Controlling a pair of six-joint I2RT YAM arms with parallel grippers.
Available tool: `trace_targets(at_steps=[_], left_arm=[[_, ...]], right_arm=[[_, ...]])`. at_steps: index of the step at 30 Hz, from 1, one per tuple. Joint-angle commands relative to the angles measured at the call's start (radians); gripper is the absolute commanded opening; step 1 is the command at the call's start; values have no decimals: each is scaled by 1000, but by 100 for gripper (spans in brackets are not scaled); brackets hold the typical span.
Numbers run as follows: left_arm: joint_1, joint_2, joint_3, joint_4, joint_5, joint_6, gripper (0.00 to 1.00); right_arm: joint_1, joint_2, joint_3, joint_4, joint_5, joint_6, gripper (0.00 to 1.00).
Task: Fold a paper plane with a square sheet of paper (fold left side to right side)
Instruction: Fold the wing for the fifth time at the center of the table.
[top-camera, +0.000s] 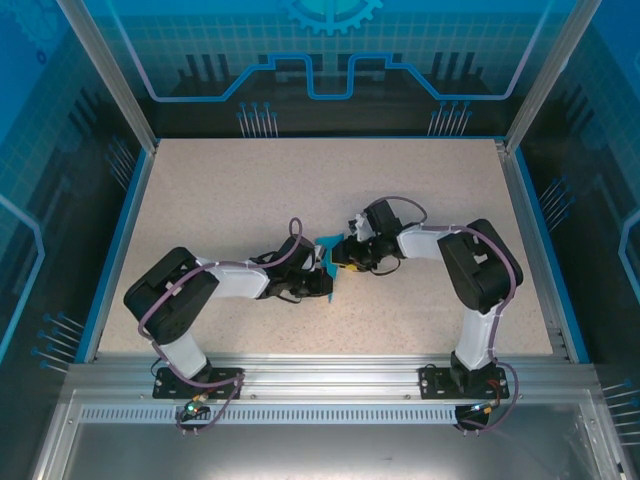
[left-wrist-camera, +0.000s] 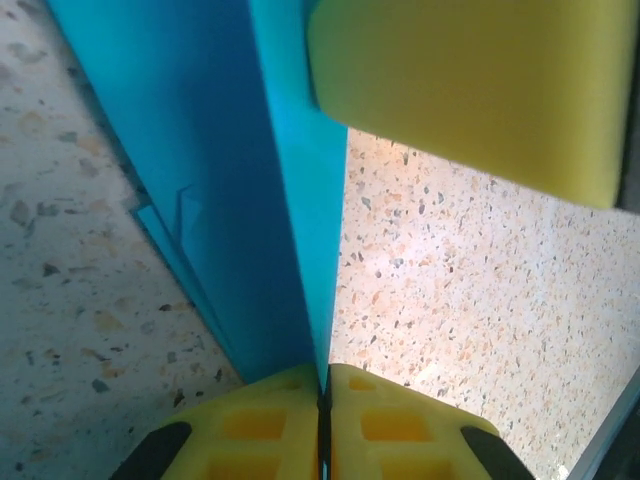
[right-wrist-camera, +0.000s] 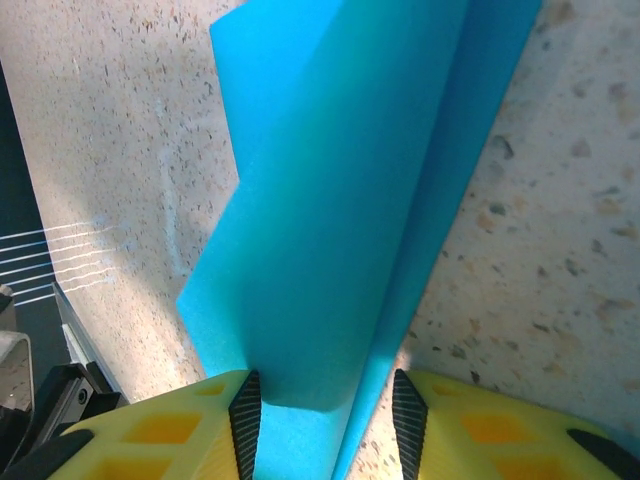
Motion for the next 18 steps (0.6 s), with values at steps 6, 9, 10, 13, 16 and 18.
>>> trace_targets(at_steps=[6,9,10,13,16,18], left_arm=[[12,22,-18,31,39,-20,15],[13,22,-19,33,42,-20,18],[13,20,-20,33,42,-20,20],[13,12,-24,36,43,-19,22],[13,0,-27,39,44,-20,25],[14,-12,-30,40,43,-20,27]], right_arm=[[34,79,68,-112,45,-10,41],[40,97,83,-135,51,-13,41],[41,99,85,-141,54,-11,41],[41,105,89,-153,58,-12,41],[41,111,92,-160,59,-14,41],[41,114,93,-161,61,-13,41]])
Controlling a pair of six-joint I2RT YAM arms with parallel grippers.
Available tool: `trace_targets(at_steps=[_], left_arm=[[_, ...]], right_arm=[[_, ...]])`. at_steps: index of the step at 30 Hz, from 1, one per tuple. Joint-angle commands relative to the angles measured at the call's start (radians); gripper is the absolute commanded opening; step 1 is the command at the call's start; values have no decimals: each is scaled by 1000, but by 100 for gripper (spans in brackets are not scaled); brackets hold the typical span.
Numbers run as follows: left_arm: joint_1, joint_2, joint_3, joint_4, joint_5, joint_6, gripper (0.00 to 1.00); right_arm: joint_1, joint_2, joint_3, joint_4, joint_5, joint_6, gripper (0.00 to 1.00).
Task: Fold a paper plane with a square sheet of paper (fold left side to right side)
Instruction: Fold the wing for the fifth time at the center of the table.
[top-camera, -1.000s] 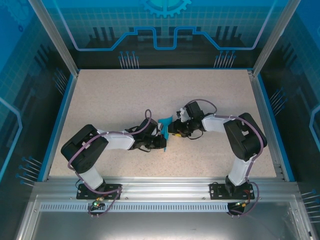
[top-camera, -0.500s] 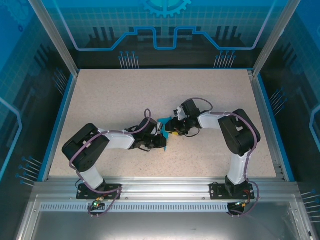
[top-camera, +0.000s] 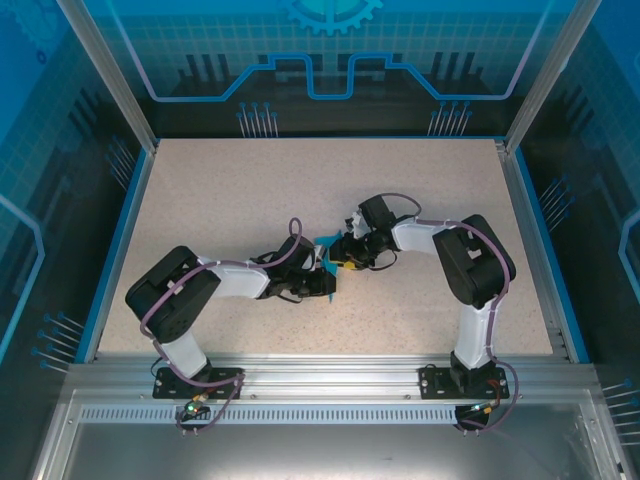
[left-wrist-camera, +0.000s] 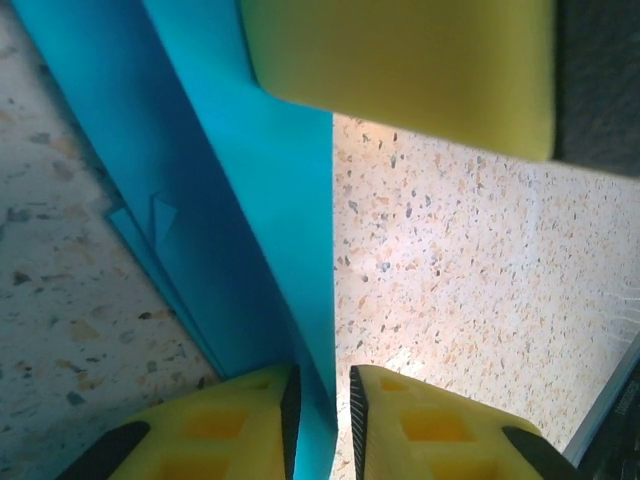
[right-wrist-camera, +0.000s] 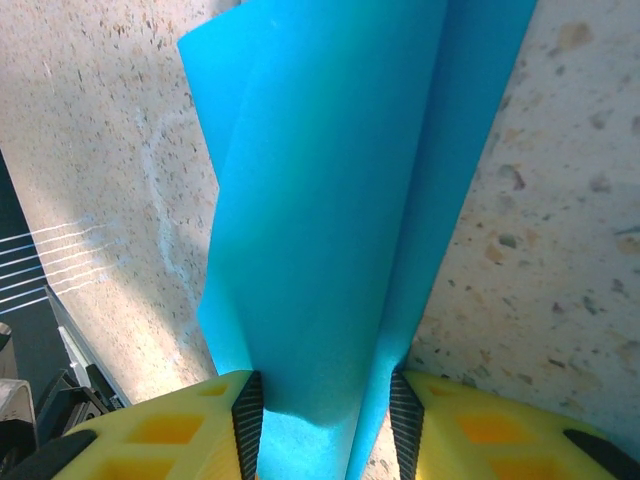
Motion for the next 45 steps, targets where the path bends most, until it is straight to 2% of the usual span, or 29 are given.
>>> trace_targets(at_steps=[1,11,17,22,29,45], left_arm=[[11,-31,-27,5,19,0,28],[46,-185,-62,-59,10,7,43],[184,-275,-72,-134,40,25,44],[246,-194,-5,-117,117,44,40],[254,-29,89,-33,206,7,33],[260,134,192,-33,206,-9,30]], right_arm=[[33,66,-2,-35,54,-13,41],[34,69,-1,-36,53,-17,41],[34,66,-4,-35,53,-20,41],[36,67,-3,-35,52,-20,41],[35,63,-5,-38,53,-21,41],[36,60,-4,-47,50,-24,41]])
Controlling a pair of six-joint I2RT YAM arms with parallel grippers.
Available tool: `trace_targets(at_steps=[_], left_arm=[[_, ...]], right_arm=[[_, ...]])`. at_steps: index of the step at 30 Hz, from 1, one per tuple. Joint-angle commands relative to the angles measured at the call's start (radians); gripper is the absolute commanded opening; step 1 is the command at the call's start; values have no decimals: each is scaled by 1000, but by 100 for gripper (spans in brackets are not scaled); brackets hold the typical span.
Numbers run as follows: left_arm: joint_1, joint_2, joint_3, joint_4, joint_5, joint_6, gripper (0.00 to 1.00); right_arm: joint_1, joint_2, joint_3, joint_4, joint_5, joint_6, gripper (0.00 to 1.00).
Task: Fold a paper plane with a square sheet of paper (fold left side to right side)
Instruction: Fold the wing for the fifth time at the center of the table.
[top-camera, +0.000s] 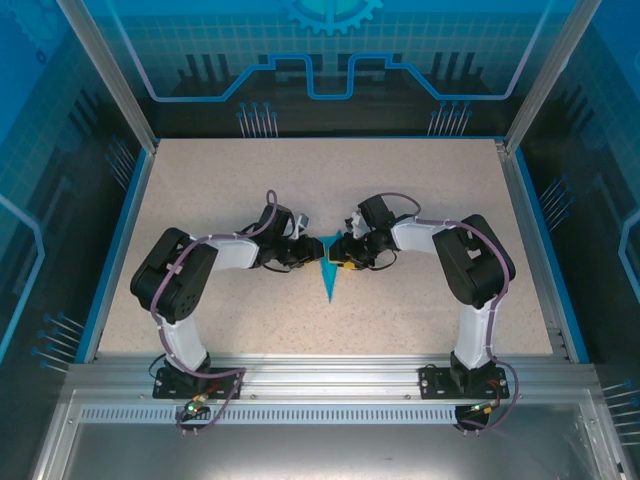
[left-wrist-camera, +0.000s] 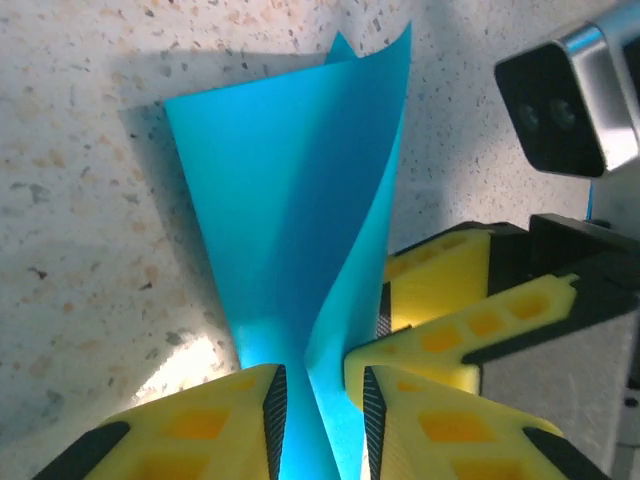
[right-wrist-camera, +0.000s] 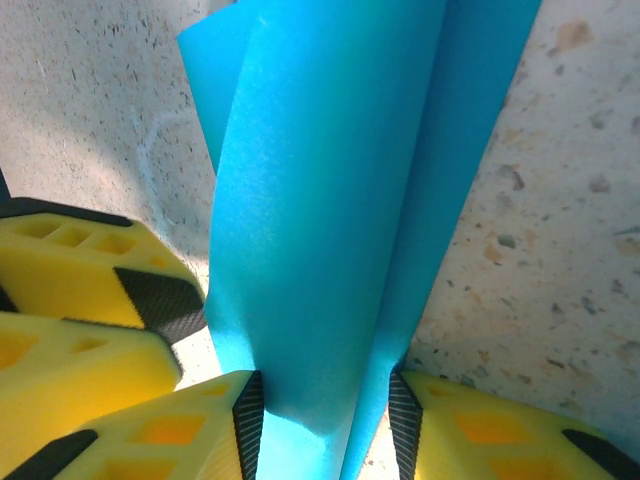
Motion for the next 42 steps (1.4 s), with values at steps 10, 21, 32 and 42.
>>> trace_targets(at_steps=[10,21,32,42], left_arm=[[10,60,40,45,50,-36,28],[10,70,44,53,52,-42,17],[26,39,20,18,15,-13,3],[30,61,25,18,21,-11,2]], right_arm=[[34,61,-6,-41,41,-22,41],[33,63,-5,-42,40,-23,41],[34,66,-2,-49,39,-26,41],[35,68,-1,-50,37,-26,41]])
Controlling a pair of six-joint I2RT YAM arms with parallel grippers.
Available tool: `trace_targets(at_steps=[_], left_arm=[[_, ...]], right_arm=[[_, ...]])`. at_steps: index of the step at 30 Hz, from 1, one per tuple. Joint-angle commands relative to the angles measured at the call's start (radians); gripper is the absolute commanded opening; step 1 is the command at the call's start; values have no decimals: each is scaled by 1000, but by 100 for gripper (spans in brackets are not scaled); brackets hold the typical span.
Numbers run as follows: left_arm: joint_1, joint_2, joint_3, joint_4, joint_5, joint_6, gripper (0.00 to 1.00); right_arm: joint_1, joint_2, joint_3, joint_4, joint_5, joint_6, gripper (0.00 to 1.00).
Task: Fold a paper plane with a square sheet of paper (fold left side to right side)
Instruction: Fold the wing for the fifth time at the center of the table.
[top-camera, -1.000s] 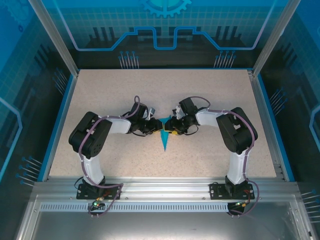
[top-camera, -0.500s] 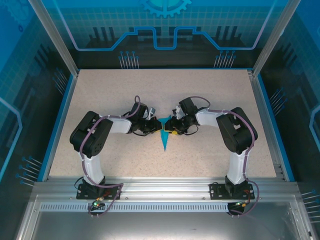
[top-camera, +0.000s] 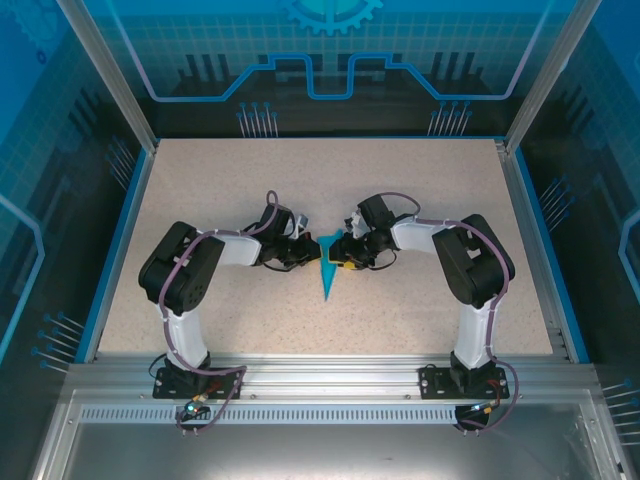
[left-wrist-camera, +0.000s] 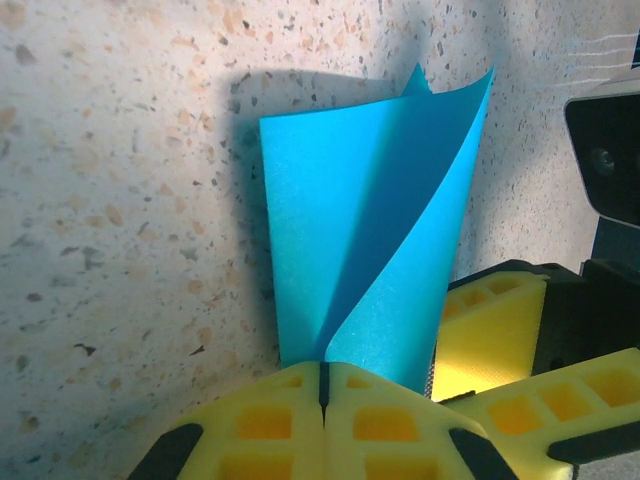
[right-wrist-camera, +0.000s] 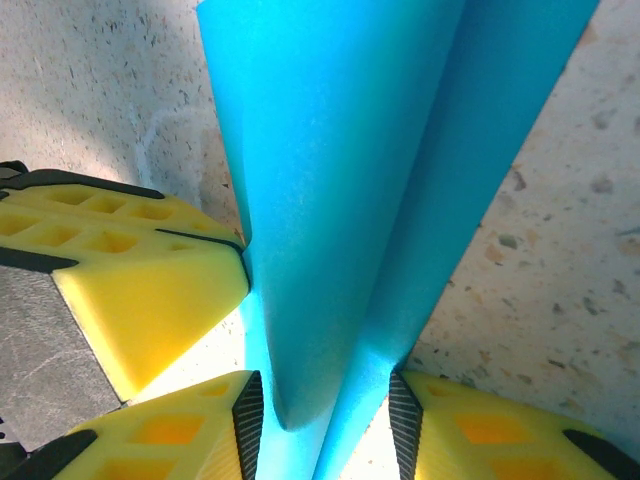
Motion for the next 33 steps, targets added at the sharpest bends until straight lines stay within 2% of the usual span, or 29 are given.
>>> trace_targets(at_steps=[1,10,19,23,28,33], left_arm=[[12,4,4,-7,0,15,2],[11,38,10,-10,-8,19,1],[12,71,15,-16,-10,20,0],[12,69,13,-21,-17,23,0],[11,63,13,-33,-35,26,0],[11,60,13,-44,-47,27,0]], right_arm=[[34,66,-7,-38,38,-20,41],[34,55,-9,-31,36,-22,41],[7,-85,-28,-56,43,-48,43],[-8,-146,-51,-13,22,-31,41],[-7,-146,-47,86,-35,18,28],[-4,-90,-10,106,-38,38,24]])
